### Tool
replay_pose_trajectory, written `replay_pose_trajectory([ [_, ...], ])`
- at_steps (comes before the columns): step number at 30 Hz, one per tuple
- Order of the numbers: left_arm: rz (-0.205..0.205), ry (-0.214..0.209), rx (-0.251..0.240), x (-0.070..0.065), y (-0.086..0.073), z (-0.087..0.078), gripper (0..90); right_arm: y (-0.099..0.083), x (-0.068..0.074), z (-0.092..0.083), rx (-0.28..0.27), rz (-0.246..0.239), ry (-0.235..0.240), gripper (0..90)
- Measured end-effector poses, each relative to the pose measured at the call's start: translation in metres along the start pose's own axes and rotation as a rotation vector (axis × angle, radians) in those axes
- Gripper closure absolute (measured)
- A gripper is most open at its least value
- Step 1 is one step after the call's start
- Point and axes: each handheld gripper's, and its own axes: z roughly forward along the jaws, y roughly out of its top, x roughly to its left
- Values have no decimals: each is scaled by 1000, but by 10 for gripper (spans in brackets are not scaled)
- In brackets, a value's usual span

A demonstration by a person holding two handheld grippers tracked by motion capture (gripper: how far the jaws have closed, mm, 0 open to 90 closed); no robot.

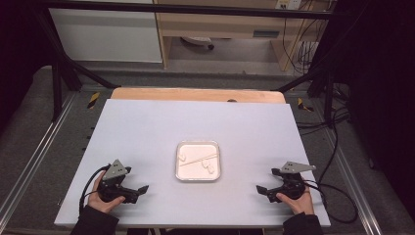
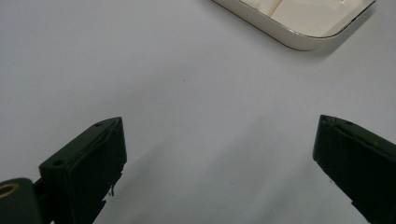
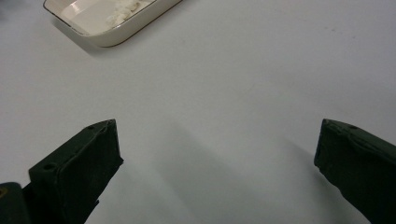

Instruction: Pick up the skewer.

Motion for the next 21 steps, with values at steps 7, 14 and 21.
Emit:
replay_pose_trajectory([
  [7,6,-1,-2,-1,1,-1,27,0,0,0,4,0,1,12],
  [14,12,-5,-3,-5,4,-1,27,0,0,1,9,-3,-2,11],
  [21,20,-7,0,-6,9,0,28,0,0,1,14,-6,-3,10],
])
